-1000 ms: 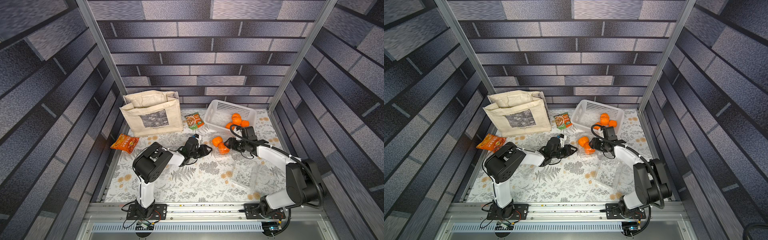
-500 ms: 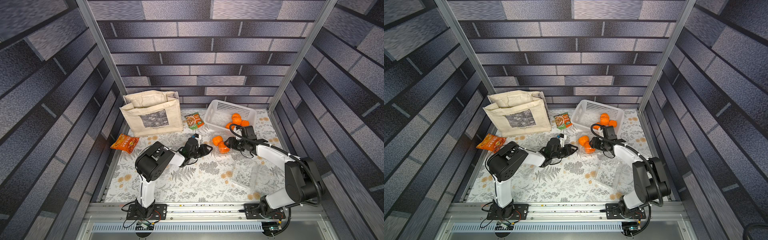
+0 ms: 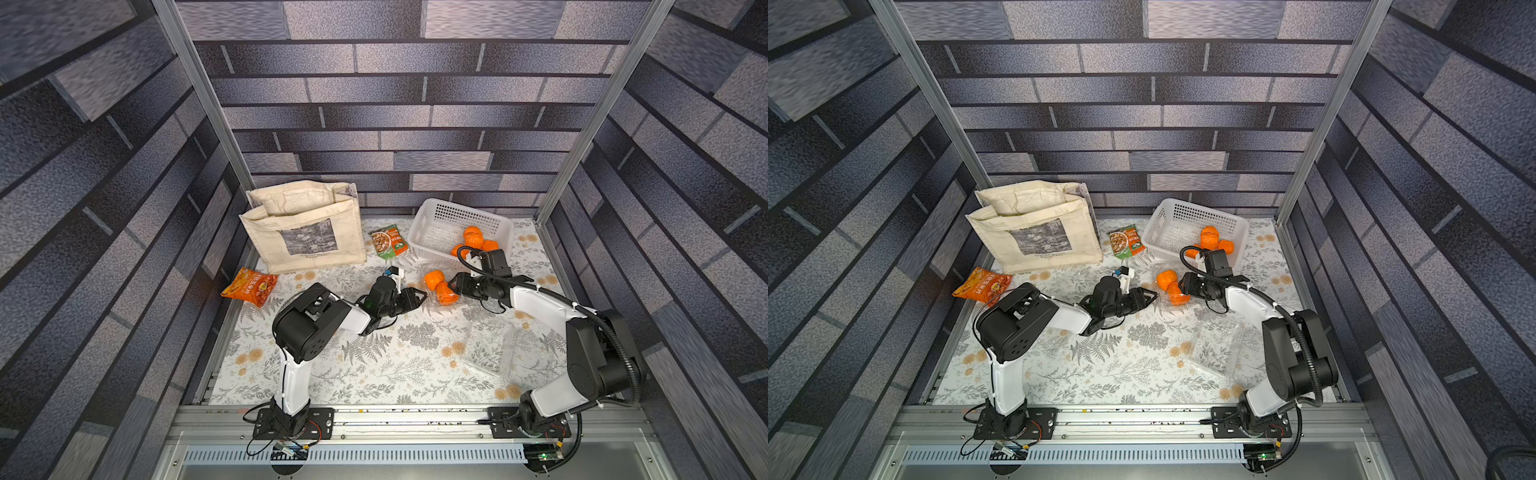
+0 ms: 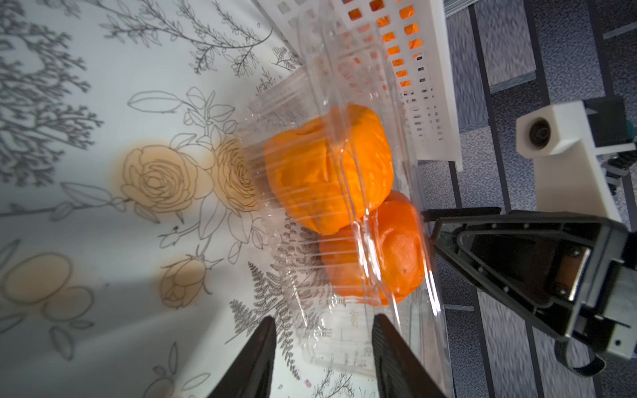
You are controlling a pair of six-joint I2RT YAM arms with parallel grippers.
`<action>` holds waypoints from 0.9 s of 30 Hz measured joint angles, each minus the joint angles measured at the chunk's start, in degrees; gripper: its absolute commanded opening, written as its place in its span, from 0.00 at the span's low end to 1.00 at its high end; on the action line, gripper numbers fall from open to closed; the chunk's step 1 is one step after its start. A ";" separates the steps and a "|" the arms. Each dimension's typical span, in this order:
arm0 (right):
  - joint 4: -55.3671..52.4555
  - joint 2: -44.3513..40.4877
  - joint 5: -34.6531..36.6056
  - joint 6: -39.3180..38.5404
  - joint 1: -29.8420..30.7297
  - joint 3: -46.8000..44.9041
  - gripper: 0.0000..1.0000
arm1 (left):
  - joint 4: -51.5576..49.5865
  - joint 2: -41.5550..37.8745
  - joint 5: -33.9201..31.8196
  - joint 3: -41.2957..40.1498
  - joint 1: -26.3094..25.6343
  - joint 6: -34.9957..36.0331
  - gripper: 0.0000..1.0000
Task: Take oranges out of containers
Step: Open the packing box at the center of the board.
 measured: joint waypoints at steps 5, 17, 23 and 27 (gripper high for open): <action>0.02 0.33 0.15 -0.02 0.20 0.26 0.55 | 0.35 0.00 -0.22 0.00 0.00 0.00 0.51; 0.02 0.94 0.61 -0.39 0.70 0.72 0.55 | 1.64 0.11 -0.42 0.00 0.00 0.00 0.51; -0.15 1.31 1.27 -0.61 0.96 1.20 0.54 | 5.35 0.11 -0.39 -2.05 0.02 -0.13 0.52; -0.85 1.79 1.90 -1.57 1.46 1.99 0.54 | 8.28 0.11 -0.11 -3.89 0.00 -0.24 0.51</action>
